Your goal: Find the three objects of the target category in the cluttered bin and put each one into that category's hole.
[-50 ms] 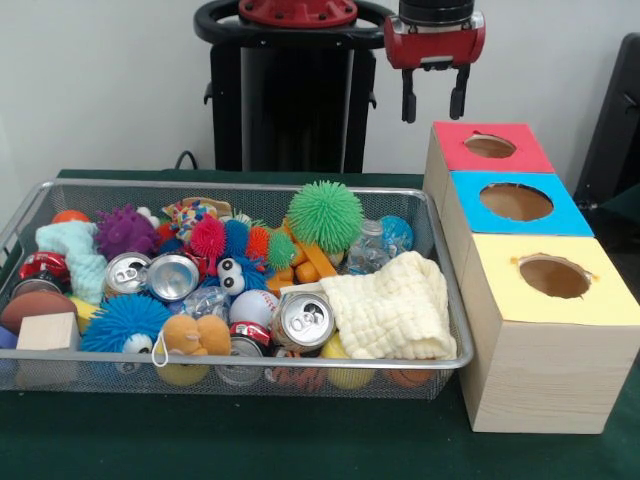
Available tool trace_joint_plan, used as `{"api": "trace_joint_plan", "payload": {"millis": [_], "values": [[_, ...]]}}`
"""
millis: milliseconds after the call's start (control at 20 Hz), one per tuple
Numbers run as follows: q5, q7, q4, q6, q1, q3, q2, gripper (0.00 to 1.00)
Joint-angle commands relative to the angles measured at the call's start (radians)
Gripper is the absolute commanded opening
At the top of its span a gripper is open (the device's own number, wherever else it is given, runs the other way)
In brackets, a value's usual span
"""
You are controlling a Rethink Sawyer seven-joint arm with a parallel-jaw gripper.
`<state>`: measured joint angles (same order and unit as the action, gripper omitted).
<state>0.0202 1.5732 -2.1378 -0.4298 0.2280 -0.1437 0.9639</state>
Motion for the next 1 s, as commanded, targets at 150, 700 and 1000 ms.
{"api": "trace_joint_plan", "payload": {"millis": [150,700,1000], "values": [[-0.005,0.047,-0.012,0.033,0.068,-0.125,-0.008,1.0],[-0.015,0.074,0.031,0.049,0.061,-0.112,-0.069,1.0],[-0.05,0.047,0.074,0.04,0.075,-0.099,-0.12,1.0]]}}
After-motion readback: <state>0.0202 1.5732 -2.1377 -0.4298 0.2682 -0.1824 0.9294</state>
